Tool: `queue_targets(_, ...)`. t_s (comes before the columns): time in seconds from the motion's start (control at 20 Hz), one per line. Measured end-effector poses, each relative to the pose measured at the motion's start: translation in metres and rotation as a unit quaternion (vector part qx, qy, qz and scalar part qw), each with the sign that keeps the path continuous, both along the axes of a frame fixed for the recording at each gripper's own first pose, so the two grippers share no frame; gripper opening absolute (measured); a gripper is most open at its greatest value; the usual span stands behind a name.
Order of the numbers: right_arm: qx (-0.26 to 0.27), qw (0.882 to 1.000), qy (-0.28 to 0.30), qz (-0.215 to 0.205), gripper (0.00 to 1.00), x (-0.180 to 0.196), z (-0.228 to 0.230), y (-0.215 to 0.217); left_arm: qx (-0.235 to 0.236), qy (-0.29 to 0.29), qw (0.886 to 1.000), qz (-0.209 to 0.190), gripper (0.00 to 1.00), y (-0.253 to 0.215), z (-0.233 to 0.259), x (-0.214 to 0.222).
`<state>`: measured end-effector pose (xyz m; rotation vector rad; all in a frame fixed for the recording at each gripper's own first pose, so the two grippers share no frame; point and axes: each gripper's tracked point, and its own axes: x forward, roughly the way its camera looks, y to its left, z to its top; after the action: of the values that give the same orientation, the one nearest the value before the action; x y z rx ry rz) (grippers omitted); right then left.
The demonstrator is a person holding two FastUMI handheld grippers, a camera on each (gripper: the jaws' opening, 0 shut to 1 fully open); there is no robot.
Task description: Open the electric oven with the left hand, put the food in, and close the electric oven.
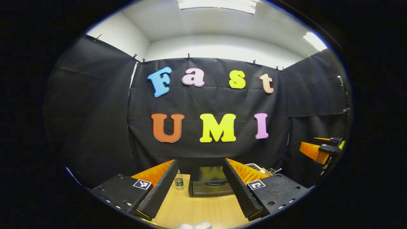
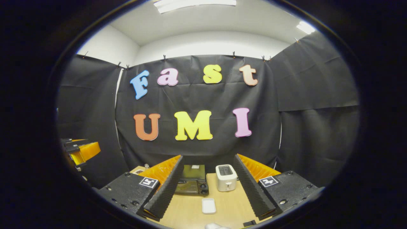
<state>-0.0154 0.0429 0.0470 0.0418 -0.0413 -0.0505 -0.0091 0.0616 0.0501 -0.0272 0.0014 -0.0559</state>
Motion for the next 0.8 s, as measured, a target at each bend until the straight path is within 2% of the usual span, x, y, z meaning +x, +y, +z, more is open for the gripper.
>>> queue_targets(0.05, 0.001, 1.0, 0.001, 0.002, 1.0, -0.001, 0.001, 0.001, 0.0, -0.002, 1.0, 0.0, 0.94, -0.001, 0.001, 0.001)
queue_targets(0.1, 0.002, 1.0, 0.0, 0.002, 0.9, -0.001, 0.002, 0.001, 0.001, -0.002, 1.0, 0.001, 0.93, -0.001, 0.001, 0.0)
queue_targets(0.15, 0.003, 1.0, 0.0, 0.002, 1.0, -0.001, 0.003, 0.0, 0.003, -0.005, 1.0, 0.004, 0.93, 0.0, 0.003, 0.001)
queue_targets(0.2, 0.003, 1.0, -0.001, 0.002, 1.0, -0.002, 0.004, 0.0, 0.006, -0.008, 1.0, 0.003, 0.93, -0.001, 0.005, 0.001)
queue_targets(0.25, 0.003, 1.0, -0.001, 0.002, 0.89, -0.002, 0.005, -0.001, 0.006, -0.008, 1.0, 0.002, 0.93, -0.003, 0.005, 0.001)
queue_targets(0.3, 0.003, 1.0, -0.002, 0.001, 0.89, -0.002, 0.005, -0.002, 0.008, -0.008, 1.0, 0.001, 0.93, -0.005, 0.005, 0.001)
queue_targets(0.35, 0.002, 1.0, -0.003, 0.001, 1.0, -0.003, 0.007, -0.003, 0.008, -0.006, 1.0, 0.0, 0.93, -0.006, 0.003, 0.001)
queue_targets(0.5, 0.001, 1.0, -0.008, 0.002, 1.0, -0.004, 0.01, -0.004, 0.006, -0.006, 1.0, -0.003, 0.94, -0.009, 0.004, 0.003)
queue_targets(0.55, 0.0, 1.0, -0.008, 0.001, 0.89, -0.004, 0.011, -0.005, 0.006, -0.004, 1.0, -0.002, 0.93, -0.01, 0.003, 0.004)
queue_targets(0.65, 0.002, 1.0, -0.007, 0.001, 0.89, -0.003, 0.01, -0.008, 0.006, -0.004, 1.0, -0.002, 0.93, -0.012, 0.004, 0.005)
queue_targets(0.7, 0.003, 1.0, -0.006, 0.002, 1.0, -0.002, 0.009, -0.009, 0.007, -0.004, 1.0, -0.001, 0.93, -0.013, 0.004, 0.005)
queue_targets(0.75, 0.004, 1.0, -0.004, 0.002, 1.0, -0.001, 0.008, -0.011, 0.008, -0.004, 1.0, -0.001, 0.93, -0.013, 0.004, 0.006)
queue_targets(0.8, 0.004, 1.0, -0.001, 0.002, 0.89, -0.001, 0.006, -0.013, 0.009, -0.001, 1.0, -0.001, 0.93, -0.015, 0.002, 0.007)
